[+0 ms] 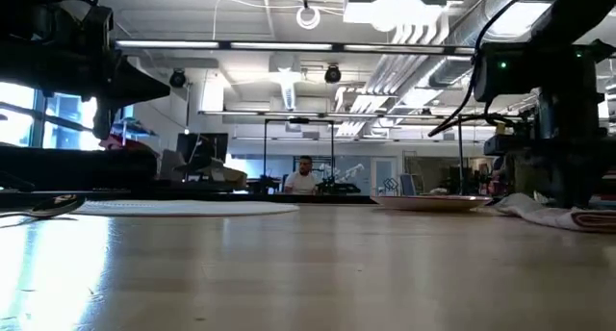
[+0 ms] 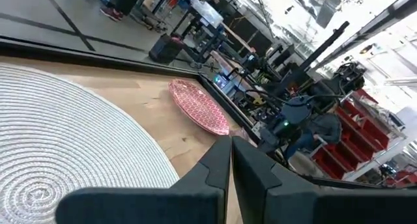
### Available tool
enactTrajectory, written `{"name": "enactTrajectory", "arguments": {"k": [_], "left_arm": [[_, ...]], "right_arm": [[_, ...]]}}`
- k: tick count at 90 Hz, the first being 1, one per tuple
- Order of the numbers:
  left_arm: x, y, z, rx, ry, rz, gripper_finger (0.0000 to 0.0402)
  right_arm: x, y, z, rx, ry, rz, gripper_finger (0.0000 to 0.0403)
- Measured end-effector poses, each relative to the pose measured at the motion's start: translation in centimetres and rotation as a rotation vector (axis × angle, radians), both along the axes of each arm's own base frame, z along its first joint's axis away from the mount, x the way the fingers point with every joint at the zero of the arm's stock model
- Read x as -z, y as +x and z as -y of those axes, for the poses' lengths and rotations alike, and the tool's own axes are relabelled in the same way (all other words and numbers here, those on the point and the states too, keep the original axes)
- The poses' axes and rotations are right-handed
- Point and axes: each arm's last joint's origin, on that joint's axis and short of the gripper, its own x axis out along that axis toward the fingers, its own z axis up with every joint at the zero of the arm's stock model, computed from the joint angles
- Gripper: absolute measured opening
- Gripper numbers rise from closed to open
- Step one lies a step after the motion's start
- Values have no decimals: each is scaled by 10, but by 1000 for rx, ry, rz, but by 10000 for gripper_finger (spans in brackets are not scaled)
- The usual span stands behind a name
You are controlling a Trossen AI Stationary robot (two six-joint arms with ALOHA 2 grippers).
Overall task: Set table place
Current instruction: Move the fork beside the spoon
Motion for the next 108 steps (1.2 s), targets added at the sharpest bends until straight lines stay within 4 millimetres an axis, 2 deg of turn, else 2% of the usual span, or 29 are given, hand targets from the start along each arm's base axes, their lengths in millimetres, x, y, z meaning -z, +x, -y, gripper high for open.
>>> {"name": "enactTrajectory", "arguments": {"k": [25, 33, 44, 74, 98, 108], "left_arm": [[0, 0, 0, 5, -17, 7, 0], [0, 0, 0, 4, -38, 16, 0], [0, 0, 0, 5, -35, 13, 0], [0, 0, 0, 6, -32, 11, 0], [1, 0, 1, 29, -69, 25, 0], [1, 0, 1, 29, -71, 27, 0]], "right_arm": [[-36, 13, 3, -84, -7, 12, 2], [-42, 16, 3, -129, 6, 27, 2], [-38, 14, 2, -136, 4, 14, 1], [-2, -1, 1, -74, 37, -2, 5], [-2, 2, 3, -81, -31, 14, 92], [-2, 1, 3, -70, -42, 2, 111]]}}
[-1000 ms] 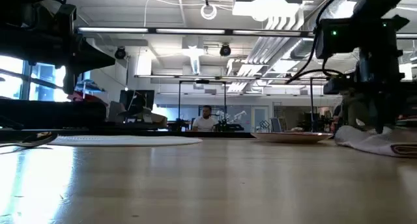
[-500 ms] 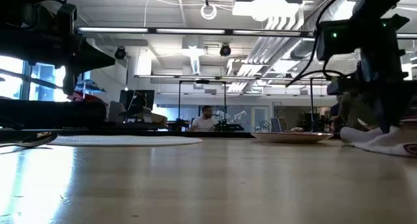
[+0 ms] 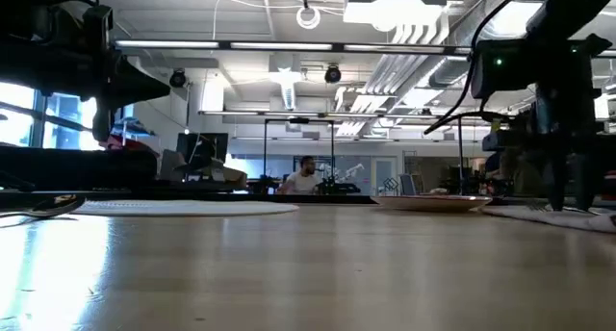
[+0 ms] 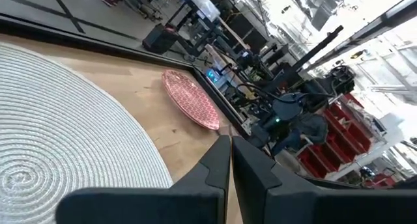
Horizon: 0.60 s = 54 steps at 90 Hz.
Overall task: Set table place
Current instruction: Move the fork beside the spoon
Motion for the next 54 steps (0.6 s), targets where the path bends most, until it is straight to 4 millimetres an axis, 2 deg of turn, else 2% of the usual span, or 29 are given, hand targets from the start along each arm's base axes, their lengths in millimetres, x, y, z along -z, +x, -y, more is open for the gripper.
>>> {"name": "enactTrajectory", "arguments": {"k": [11, 38, 54], "left_arm": [[0, 0, 0, 2, 0, 0, 0], [0, 0, 0, 2, 0, 0, 0], [0, 0, 0, 2, -1, 0, 0]], "right_arm": [[0, 0, 1, 8, -26, -4, 104], [0, 0, 1, 9, -44, -5, 53], [12, 0, 0, 8, -5, 67, 52]]}}
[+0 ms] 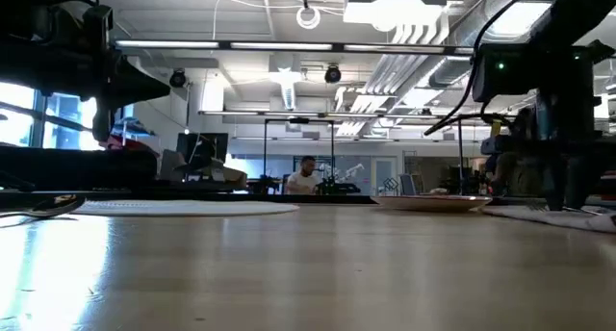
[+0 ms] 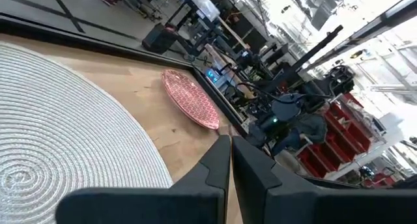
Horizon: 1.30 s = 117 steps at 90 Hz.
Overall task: Set table place
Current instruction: Move the fork beside the spoon
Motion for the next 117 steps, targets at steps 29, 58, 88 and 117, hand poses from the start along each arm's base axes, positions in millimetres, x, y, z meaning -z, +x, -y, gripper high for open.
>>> {"name": "enactTrajectory", "arguments": {"k": [29, 58, 88, 117], "left_arm": [[0, 0, 0, 0, -1, 0, 0], [0, 0, 0, 0, 0, 0, 0], [0, 0, 0, 1, 0, 0, 0], [0, 0, 1, 29, -169, 72, 0]], "right_arm": [[-4, 0, 0, 6, -19, -31, 47], [-4, 0, 0, 5, 6, -25, 4], [-29, 7, 1, -50, 27, -59, 1], [-81, 61, 13, -275, -190, 388, 0]]}}
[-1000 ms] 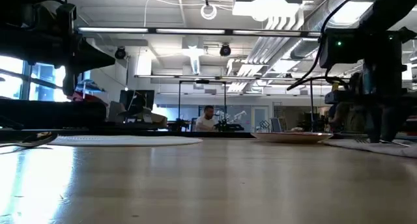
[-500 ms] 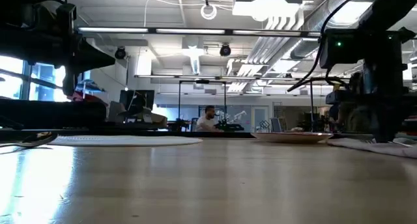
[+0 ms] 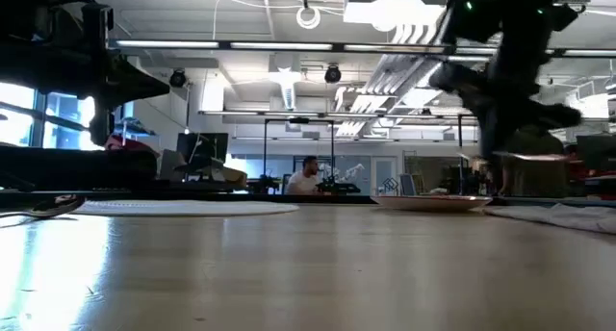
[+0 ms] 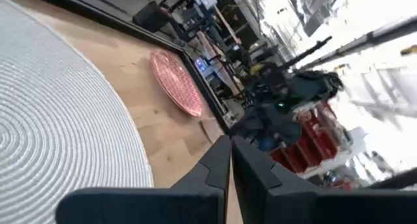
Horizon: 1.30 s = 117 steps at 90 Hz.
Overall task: Set table place
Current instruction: Move the fork beside the spoon
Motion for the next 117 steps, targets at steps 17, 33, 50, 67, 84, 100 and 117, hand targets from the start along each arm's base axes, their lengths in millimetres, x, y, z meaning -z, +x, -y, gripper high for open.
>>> {"name": "enactTrajectory", "arguments": {"k": [17, 33, 50, 67, 84, 100, 117], "left_arm": [[-7, 0, 0, -6, 125, -68, 0], [-44, 10, -3, -51, 259, -162, 0], [-92, 41, -8, -102, 416, -317, 2], [-121, 82, -13, -95, 551, -438, 37], [-133, 110, -17, -90, 578, -486, 103], [-140, 126, -23, -136, 581, -478, 155], [-147, 137, -31, -219, 576, -504, 172]], "right_arm": [[-36, 41, 21, 86, -244, 358, 0], [-68, 89, 40, 62, -370, 380, 0], [-102, 153, 57, -22, -440, 348, 0], [-132, 201, 71, -86, -557, 293, 0], [-162, 228, 77, -133, -679, 309, 0], [-181, 235, 75, -185, -759, 331, 0], [-183, 238, 65, -236, -786, 331, 0]]}}
